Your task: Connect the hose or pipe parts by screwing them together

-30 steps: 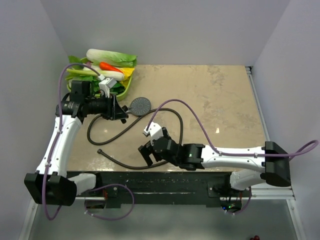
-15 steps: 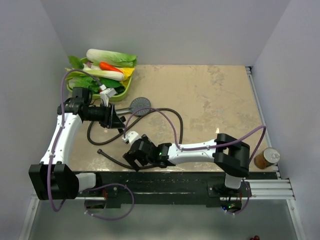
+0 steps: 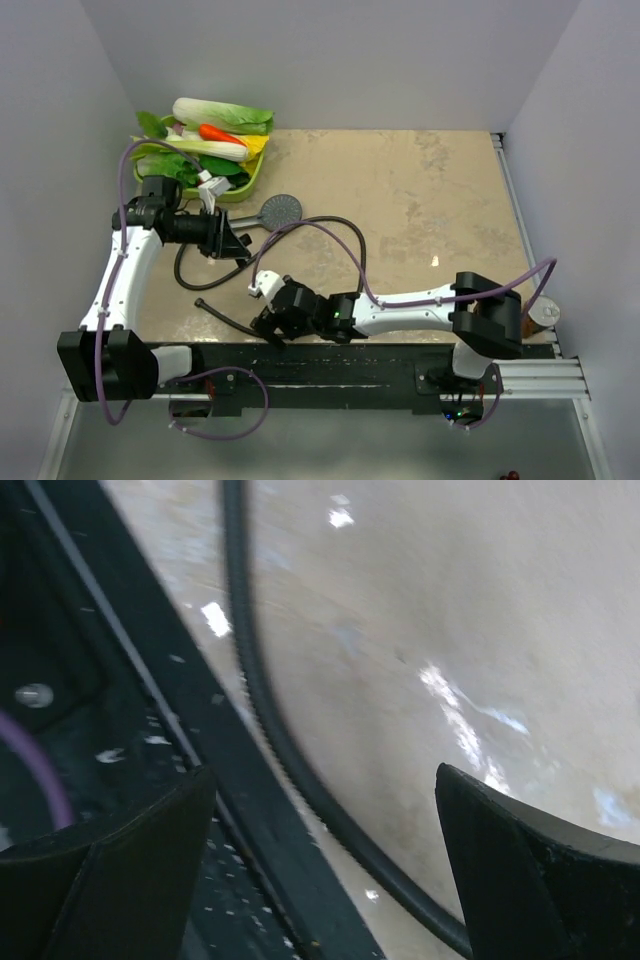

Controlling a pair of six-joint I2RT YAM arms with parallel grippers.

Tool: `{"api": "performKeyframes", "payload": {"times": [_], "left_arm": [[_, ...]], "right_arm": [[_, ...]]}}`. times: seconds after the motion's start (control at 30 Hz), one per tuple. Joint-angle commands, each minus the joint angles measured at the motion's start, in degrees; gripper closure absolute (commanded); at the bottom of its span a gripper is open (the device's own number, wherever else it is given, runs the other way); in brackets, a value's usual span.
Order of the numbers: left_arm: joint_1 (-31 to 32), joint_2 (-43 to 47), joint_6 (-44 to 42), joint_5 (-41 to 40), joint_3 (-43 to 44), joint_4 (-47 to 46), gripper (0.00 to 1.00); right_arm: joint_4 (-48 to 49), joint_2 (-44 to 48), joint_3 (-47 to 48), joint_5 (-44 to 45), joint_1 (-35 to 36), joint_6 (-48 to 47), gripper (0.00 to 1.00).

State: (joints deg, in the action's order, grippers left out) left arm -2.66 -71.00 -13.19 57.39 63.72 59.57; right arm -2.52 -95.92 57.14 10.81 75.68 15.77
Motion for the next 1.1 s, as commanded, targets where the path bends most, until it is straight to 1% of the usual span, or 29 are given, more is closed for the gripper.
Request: {"api": "performKeyframes", "payload": {"times": [0.0, 0.1, 0.13, 0.2, 0.33, 0.5, 0.57, 0.6, 0.67, 0.7, 0.73, 0.8, 0.87, 0.9, 0.93, 1.0, 1.03, 1.07], "left_arm": [[-2.1, 2.1, -2.1, 4.2, 4.0, 1.3, 1.00], [-2.6, 1.3, -2.5, 4.6, 5.1, 2.2, 1.00], [-3.0, 1.0, -3.1, 5.0, 5.9, 2.8, 1.00], [-3.8, 0.1, -3.7, 6.1, 6.8, 4.4, 1.00], [-5.8, -0.8, -4.1, 6.6, 8.0, 5.9, 1.00], [-7.3, -1.4, -4.3, 7.0, 7.6, 6.9, 1.00], [-7.3, -1.5, -4.3, 6.7, 7.6, 7.0, 1.00], [-7.4, -1.5, -4.3, 6.6, 7.8, 7.0, 1.00], [-7.4, -1.3, -4.6, 6.6, 8.0, 7.3, 1.00], [-7.4, -1.2, -4.6, 6.6, 8.0, 7.4, 1.00], [-7.5, -0.8, -4.5, 6.7, 7.9, 7.3, 1.00], [-7.5, -0.7, -4.3, 7.0, 7.6, 7.0, 1.00], [-7.4, -1.0, -4.1, 6.8, 8.0, 7.0, 1.00], [-7.4, -1.2, -4.2, 6.8, 8.2, 7.0, 1.00], [-7.4, -1.4, -4.3, 6.9, 8.4, 7.2, 1.00], [-7.5, -1.7, -4.7, 7.2, 9.6, 7.8, 1.00], [-7.5, -1.9, -4.7, 7.1, 10.0, 7.8, 1.00], [-7.4, -1.9, -4.7, 7.1, 10.5, 7.8, 1.00]], "right_arm": [[4.0, 0.0, 4.6, -2.5, 3.5, -5.7, 0.07], [3.7, -3.3, 8.1, -1.8, 4.7, -6.5, 0.12], [3.2, -5.5, 8.8, -0.6, 5.3, -7.2, 0.16], [4.7, -6.9, 9.2, 0.6, 5.5, -7.7, 0.18], [7.1, -9.9, 9.2, 3.1, 5.4, -8.4, 0.26], [7.9, -13.9, 9.8, 3.5, 5.0, -9.9, 0.32], [8.1, -14.7, 9.7, 2.7, 4.0, -9.7, 0.38], [8.4, -14.8, 9.2, 1.8, 3.0, -9.4, 0.46], [9.0, -14.6, 7.8, 1.0, 2.0, -8.6, 0.54], [8.9, -14.4, 7.5, 0.5, 1.2, -8.4, 0.63], [9.0, -13.9, 6.9, 0.0, 0.7, -8.4, 0.67], [9.6, -12.0, 4.7, -1.3, -1.0, -8.4, 0.71], [8.8, -11.0, 3.7, -1.4, -2.5, -7.9, 0.78], [7.7, -10.6, 3.8, -1.3, -3.9, -7.5, 0.89], [4.9, -10.5, 3.9, 0.0, -4.4, -7.3, 0.94], [2.1, -10.4, 4.5, 1.7, -5.6, -7.0, 1.00], [-2.2, -10.2, 4.5, 2.5, -5.9, -6.7, 1.00], [-4.0, -9.6, 3.8, 4.9, -6.1, -6.4, 1.00]]}}
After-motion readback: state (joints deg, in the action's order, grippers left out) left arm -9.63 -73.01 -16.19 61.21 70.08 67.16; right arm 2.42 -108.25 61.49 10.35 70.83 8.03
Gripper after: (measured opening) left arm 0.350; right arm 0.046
